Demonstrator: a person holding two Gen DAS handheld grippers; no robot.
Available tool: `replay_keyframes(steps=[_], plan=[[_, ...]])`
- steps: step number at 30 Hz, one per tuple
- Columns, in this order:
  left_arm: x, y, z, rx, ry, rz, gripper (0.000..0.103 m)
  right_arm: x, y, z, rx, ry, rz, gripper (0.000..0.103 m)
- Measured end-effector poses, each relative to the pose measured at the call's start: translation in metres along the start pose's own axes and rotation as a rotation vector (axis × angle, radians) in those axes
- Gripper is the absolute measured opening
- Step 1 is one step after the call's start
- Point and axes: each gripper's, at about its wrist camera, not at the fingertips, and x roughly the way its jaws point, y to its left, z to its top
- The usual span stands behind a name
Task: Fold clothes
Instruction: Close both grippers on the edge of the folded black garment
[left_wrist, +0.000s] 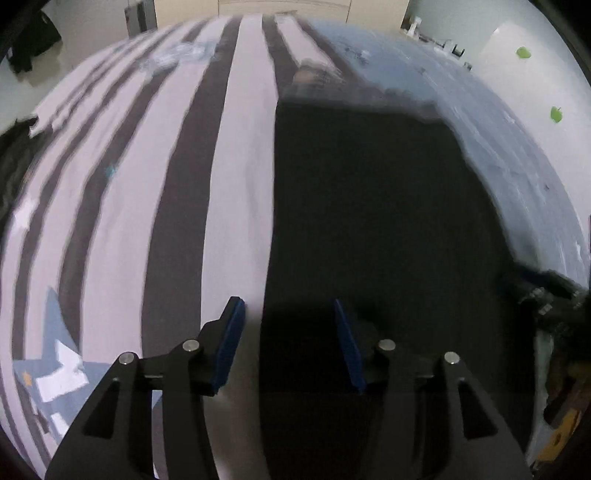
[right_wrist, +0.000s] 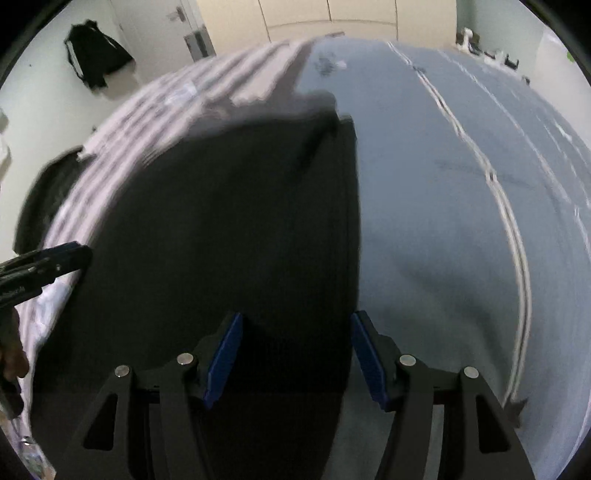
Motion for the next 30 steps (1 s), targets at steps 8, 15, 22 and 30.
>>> replay_keyframes(steps=[8,15,22,30], plan=[[-0.012,0.032,-0.004,-0.137,0.023,-0.085,0.072,-0.013,-0.039,-0.008,0.178,0.037,0.099,0.063],[-0.01,0.03,-0.016,-0.149,0.071,-0.197,0.073,-0.019,-0.02,-0.022,0.163,0.09,0.167,0.076],[0.006,0.017,-0.003,-0.145,0.112,-0.345,0.074,-0.003,-0.017,-0.014,0.237,0.082,0.227,0.088],[0.022,0.016,0.016,-0.164,0.177,-0.398,0.076,0.016,-0.004,0.007,0.21,0.116,0.316,0.088]])
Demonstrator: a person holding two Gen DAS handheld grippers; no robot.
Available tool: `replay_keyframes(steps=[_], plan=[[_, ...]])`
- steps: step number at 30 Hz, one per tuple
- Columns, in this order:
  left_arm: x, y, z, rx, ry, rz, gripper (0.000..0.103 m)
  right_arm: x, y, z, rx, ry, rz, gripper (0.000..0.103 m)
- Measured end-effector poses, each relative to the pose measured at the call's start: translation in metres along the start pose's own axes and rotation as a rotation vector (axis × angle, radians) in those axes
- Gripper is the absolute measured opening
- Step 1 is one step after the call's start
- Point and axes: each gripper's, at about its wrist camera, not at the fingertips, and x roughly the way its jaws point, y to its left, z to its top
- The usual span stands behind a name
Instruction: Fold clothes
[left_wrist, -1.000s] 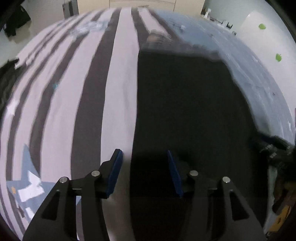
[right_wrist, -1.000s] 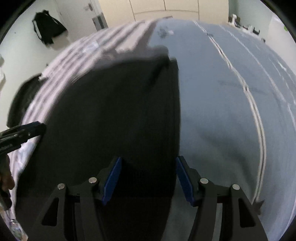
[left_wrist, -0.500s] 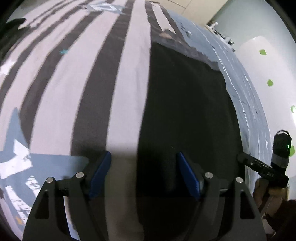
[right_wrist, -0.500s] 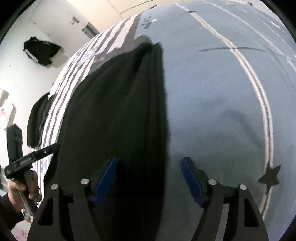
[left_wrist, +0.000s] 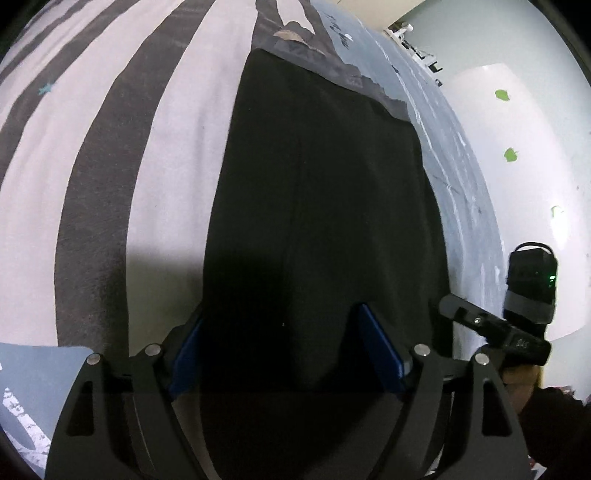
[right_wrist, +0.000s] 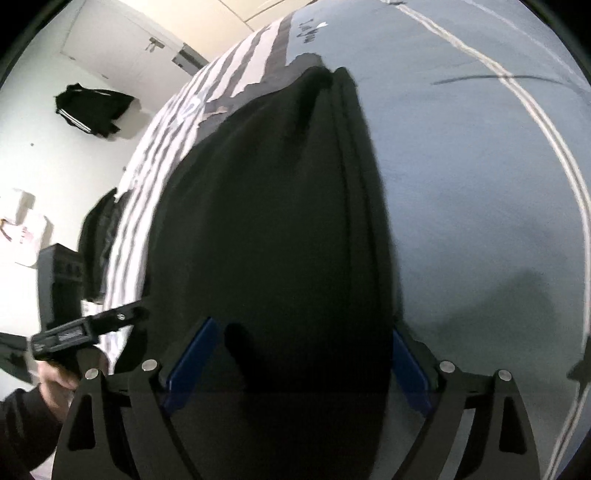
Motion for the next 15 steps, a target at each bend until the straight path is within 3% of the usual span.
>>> replay_keyframes(steps=[9,15], plan=[[0.008,-0.015,0.013,0.076,0.041,-0.066,0.076,0.017,0.013,0.02,-0.019,0.023,0.072,0.088],[0.014,-0.035,0.01,0.145,0.0,-0.003,0.076,0.022,0.027,0.022,-0.108,0.056,0.061,0.074]])
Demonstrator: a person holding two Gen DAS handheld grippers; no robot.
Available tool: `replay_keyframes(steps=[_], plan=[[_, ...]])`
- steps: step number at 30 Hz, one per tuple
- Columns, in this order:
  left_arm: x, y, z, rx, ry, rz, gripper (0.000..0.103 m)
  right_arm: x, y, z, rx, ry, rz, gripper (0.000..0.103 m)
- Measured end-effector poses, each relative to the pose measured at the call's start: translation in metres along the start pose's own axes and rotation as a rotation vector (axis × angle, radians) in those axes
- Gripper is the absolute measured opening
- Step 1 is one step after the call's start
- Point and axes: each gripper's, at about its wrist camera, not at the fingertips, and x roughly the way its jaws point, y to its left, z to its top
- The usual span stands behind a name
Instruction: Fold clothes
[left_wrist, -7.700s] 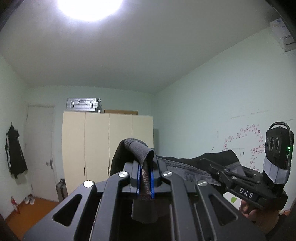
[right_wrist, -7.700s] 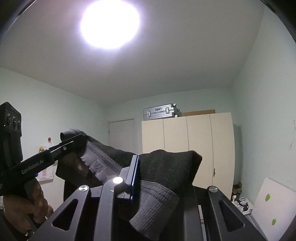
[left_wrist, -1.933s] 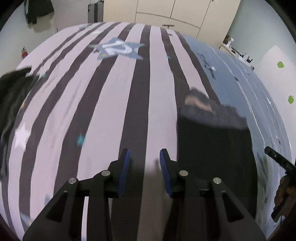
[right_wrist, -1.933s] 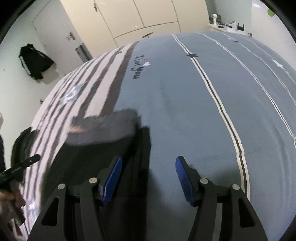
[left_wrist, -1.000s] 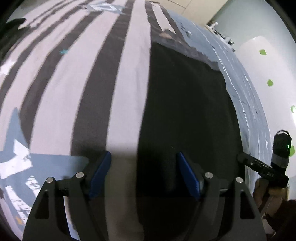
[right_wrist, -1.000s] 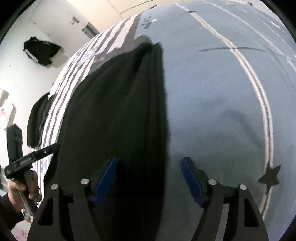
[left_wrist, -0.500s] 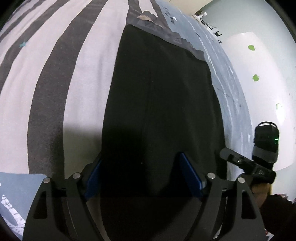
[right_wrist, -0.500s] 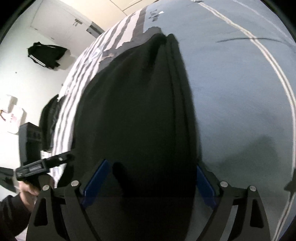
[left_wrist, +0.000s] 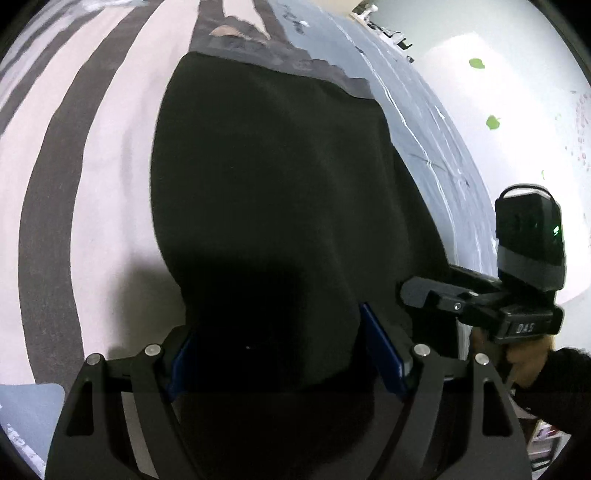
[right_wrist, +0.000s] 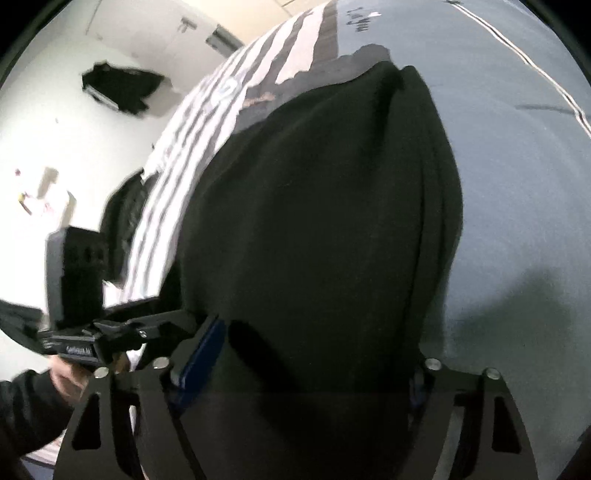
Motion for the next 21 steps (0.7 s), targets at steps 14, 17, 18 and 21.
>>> replay_keyframes(steps=[14,17,18,21], plan=[[0.004,-0.015,-0.004,0.01,-0.045,0.011,0.032,0.003,-0.002,-0.001,0.002,0.036,0.011,0.048],[-0.005,-0.016,-0.007,0.013,-0.079,-0.002,0.025,0.004,0.006,-0.003,-0.023,0.034,0.051,0.023],[-0.007,-0.019,-0.006,0.023,-0.084,0.0,0.024,0.004,0.012,-0.003,-0.039,0.03,0.05,0.022],[-0.024,-0.023,0.008,0.05,-0.111,-0.03,0.023,-0.001,0.02,0.0,-0.054,0.013,0.036,0.021]])
